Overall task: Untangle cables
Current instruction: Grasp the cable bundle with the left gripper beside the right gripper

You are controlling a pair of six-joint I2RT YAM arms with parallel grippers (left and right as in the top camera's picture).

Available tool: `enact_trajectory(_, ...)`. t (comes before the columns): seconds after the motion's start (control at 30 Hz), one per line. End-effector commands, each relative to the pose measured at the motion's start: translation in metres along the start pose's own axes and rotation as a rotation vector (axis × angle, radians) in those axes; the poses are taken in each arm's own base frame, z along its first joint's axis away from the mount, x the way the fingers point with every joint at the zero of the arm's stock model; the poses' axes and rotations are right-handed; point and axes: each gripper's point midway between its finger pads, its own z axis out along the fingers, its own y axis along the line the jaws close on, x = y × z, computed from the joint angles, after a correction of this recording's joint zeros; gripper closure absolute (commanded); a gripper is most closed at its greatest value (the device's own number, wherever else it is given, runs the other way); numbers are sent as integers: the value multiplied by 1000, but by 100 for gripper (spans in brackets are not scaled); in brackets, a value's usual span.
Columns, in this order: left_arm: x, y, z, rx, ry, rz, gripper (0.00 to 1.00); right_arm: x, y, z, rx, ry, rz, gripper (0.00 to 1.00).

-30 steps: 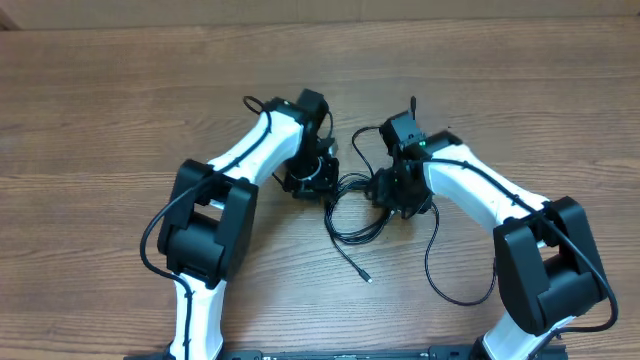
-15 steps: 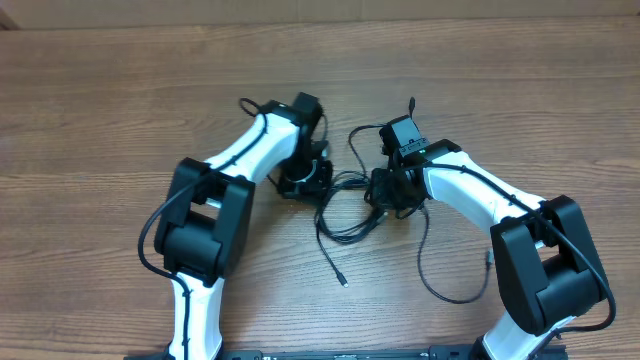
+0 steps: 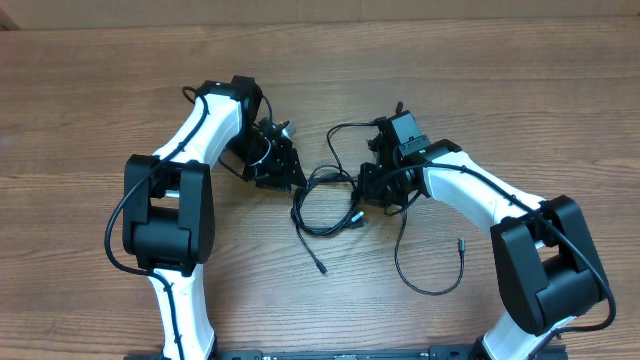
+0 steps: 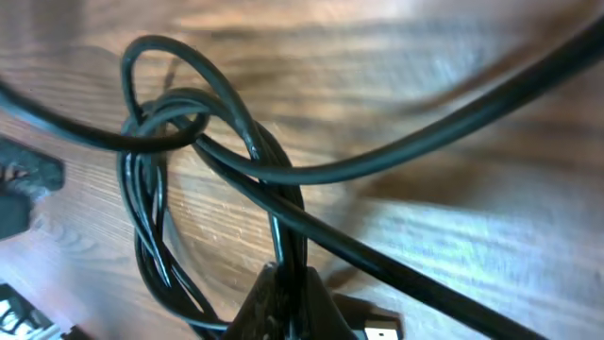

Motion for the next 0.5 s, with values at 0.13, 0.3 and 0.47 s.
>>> enact_trajectory(0.13, 21, -7, 9, -61, 88, -42, 62, 7, 2, -2, -12, 23, 41, 96)
enact_trajectory(0.3, 35, -6, 21, -188, 128, -150, 69, 4, -3, -2, 22, 3, 71, 96)
enact_trajectory(0.47, 46, -9, 33, -306, 129, -273, 55, 2, -5, -3, 31, -7, 74, 96)
